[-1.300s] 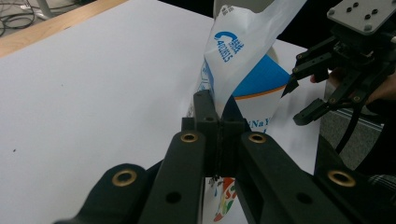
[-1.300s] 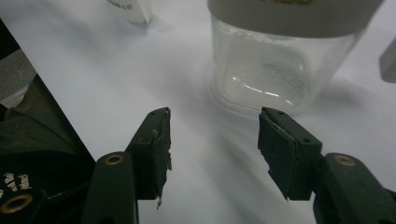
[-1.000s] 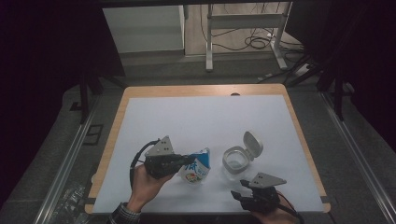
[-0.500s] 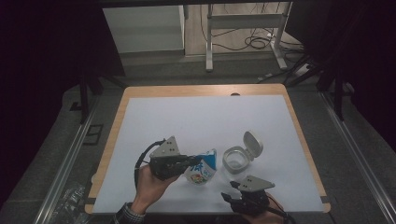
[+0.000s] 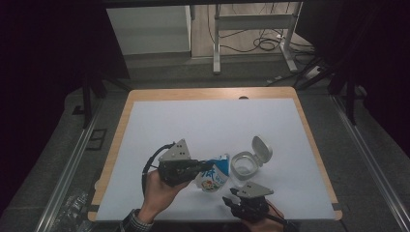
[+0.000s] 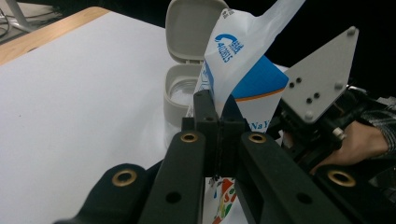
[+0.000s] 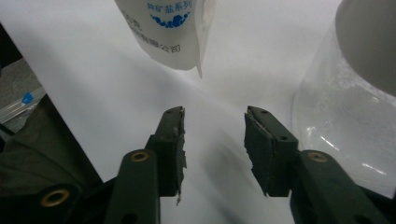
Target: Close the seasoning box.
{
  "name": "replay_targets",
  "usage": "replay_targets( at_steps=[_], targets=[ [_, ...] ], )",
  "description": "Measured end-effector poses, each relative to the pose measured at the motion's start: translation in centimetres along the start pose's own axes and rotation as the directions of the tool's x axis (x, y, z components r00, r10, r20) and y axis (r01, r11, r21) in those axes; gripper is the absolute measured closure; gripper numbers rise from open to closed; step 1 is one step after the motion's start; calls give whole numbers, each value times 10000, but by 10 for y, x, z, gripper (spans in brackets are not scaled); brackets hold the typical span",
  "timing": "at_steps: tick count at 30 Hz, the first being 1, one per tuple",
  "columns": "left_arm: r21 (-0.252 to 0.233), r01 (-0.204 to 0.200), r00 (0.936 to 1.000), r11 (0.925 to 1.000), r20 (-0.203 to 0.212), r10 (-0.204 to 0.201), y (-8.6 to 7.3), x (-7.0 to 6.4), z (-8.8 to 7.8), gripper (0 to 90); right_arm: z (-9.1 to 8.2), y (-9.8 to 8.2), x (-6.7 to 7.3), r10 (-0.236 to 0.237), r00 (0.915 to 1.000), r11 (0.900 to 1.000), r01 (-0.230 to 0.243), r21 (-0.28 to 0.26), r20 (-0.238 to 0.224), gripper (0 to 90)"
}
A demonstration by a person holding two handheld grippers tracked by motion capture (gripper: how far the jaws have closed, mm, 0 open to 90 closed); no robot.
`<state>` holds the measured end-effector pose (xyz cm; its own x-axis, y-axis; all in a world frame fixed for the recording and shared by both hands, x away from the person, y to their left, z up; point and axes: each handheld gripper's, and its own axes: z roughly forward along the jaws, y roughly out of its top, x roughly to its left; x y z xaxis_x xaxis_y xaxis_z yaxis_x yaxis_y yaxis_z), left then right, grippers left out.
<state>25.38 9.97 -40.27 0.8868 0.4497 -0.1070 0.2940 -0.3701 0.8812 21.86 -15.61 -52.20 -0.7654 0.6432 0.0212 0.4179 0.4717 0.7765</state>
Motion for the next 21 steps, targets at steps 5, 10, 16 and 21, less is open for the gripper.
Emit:
replay_targets(
  at_steps=[5,10,16,21],
  targets=[
    [43,61,9999,10000,89,-62,9,-3,0,900,8,2,4,21,9999,10000,-21,-4,150,595],
    [76,41,9999,10000,140,-42,19,-7,-1,900,15,6,7,114,9993,9998,-108,-171,363,595],
    [172,29,9996,9998,271,-34,26,-9,-1,900,19,10,9,185,9979,9983,-150,-555,621,589],
    [266,115,9994,9996,315,-123,27,-9,-1,900,22,13,10,82,9962,9962,-5,-873,871,589]
  ],
)
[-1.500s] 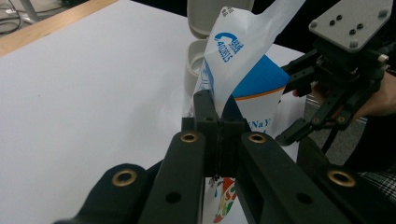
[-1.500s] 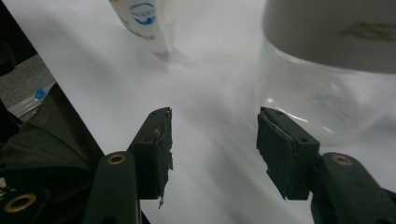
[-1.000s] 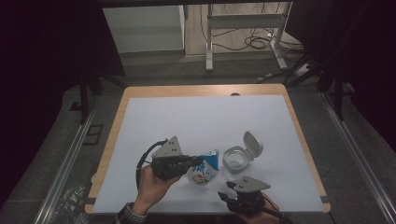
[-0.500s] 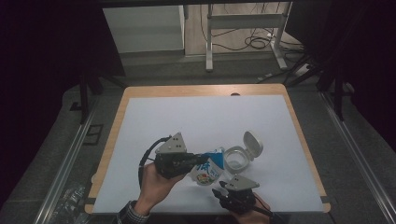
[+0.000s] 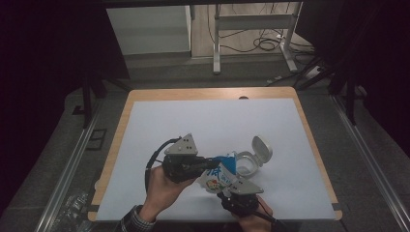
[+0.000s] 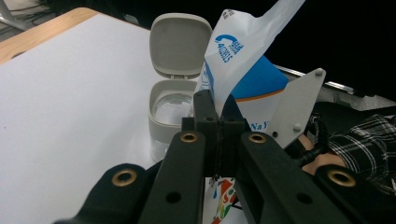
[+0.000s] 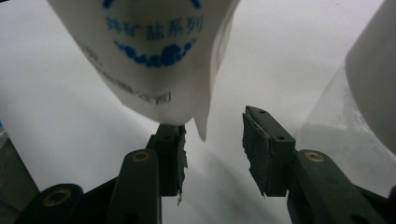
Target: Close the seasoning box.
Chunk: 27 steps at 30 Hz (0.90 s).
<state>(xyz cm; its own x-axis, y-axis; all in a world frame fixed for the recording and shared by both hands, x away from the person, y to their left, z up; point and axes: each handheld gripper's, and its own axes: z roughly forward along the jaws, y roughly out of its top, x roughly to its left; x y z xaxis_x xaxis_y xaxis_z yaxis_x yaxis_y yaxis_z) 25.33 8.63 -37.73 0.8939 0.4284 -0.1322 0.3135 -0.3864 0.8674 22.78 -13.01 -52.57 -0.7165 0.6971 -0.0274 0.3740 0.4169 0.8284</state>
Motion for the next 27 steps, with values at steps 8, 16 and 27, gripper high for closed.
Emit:
replay_targets(
  at_steps=[8,16,27],
  targets=[
    [-6,134,9999,9999,44,-134,3,0,0,900,6,3,4,-82,9999,9995,85,-288,101,570],
    [-6,325,9994,9995,86,-325,5,2,0,900,10,4,7,-485,9977,9974,509,-516,472,562],
    [49,527,9984,9986,223,-528,7,3,0,900,6,5,6,-511,9968,9931,573,-1020,620,555]
  ],
)
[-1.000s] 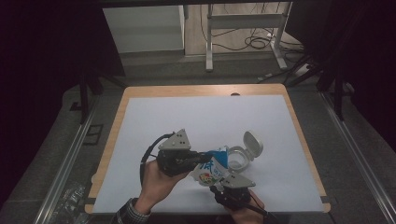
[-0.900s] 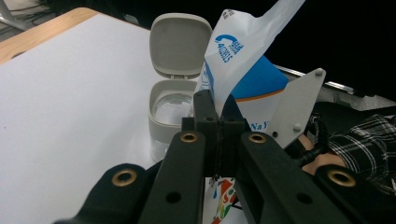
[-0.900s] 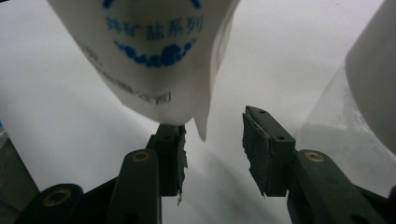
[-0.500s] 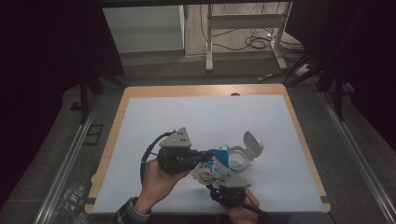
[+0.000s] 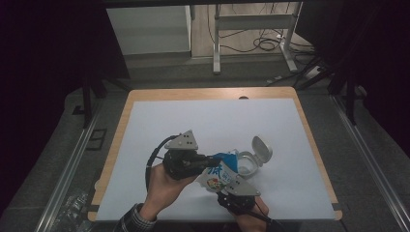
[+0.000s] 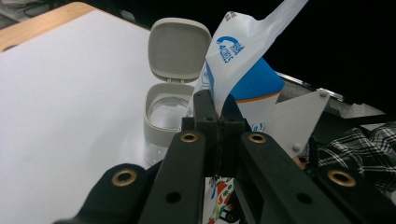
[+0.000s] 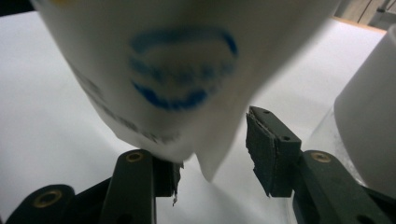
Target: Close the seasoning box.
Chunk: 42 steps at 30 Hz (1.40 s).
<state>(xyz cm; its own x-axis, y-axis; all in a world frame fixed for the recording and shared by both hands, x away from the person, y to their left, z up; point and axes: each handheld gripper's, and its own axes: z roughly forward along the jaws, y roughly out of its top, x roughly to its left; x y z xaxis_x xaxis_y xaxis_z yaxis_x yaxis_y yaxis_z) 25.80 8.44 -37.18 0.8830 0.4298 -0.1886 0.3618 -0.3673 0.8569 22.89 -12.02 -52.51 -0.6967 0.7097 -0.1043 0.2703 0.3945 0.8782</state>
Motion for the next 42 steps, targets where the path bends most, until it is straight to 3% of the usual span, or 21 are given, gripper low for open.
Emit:
replay_targets(
  at_steps=[13,24,26,28,34,42],
  targets=[
    [519,167,9991,9985,-393,-147,4,13,15,900,-3,-2,4,-56,9990,9993,72,366,-451,601],
    [945,476,9967,9944,-695,-411,8,22,26,900,-9,-2,8,-162,9977,9990,189,414,-660,556],
    [988,473,9967,9940,-697,-405,9,23,28,900,-11,-2,8,-123,9967,9988,161,456,-808,598],
    [1018,461,9969,9937,-684,-392,10,23,30,900,-12,-3,8,-16,9947,9990,62,449,-1025,649],
    [1216,244,9974,9923,-709,-158,11,23,35,900,-14,-4,6,499,9896,9971,-415,642,-1346,683],
    [1447,-25,9975,9895,-692,127,13,24,41,900,-15,-6,2,993,9773,9928,-845,850,-1873,799]
  ],
)
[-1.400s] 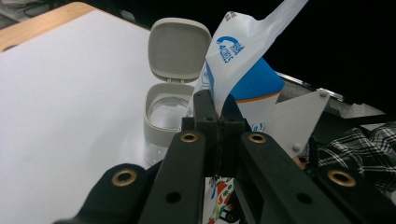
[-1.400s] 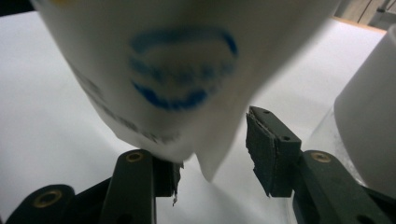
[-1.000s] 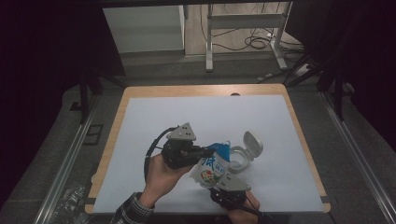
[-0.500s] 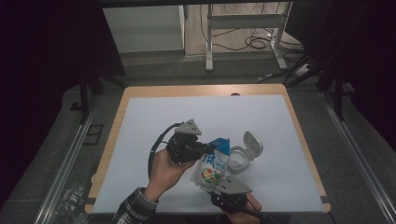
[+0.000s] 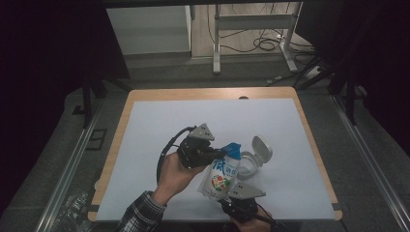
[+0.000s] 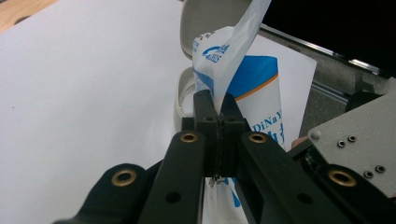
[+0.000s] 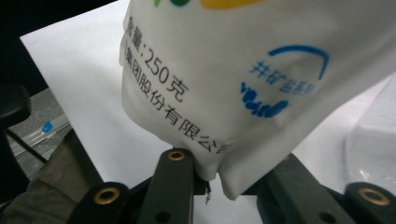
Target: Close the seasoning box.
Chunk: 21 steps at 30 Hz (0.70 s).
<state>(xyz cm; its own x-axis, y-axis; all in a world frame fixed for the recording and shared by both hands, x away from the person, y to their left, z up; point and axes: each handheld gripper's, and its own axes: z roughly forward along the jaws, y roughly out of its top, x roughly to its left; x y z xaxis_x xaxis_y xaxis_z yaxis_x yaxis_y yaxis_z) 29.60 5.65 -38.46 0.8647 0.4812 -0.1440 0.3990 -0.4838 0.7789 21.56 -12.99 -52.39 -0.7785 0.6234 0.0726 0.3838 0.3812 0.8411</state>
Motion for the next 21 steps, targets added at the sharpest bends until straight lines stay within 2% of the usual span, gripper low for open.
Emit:
replay_targets(
  at_steps=[3,8,15,21],
  targets=[
    [113,-113,9999,9999,-23,113,1,-1,2,900,1,-1,2,-35,9999,10000,36,47,-140,829],
    [284,-325,9995,9991,-6,325,4,-2,6,900,2,-2,2,160,9990,9998,-155,120,-423,876],
    [582,-522,9986,9969,-64,526,9,-3,12,900,1,-3,3,426,9971,9990,-414,193,-635,887],
    [776,-666,9976,9948,-136,679,13,-6,17,900,0,-3,3,341,9970,9994,-335,97,-697,890]
  ],
)
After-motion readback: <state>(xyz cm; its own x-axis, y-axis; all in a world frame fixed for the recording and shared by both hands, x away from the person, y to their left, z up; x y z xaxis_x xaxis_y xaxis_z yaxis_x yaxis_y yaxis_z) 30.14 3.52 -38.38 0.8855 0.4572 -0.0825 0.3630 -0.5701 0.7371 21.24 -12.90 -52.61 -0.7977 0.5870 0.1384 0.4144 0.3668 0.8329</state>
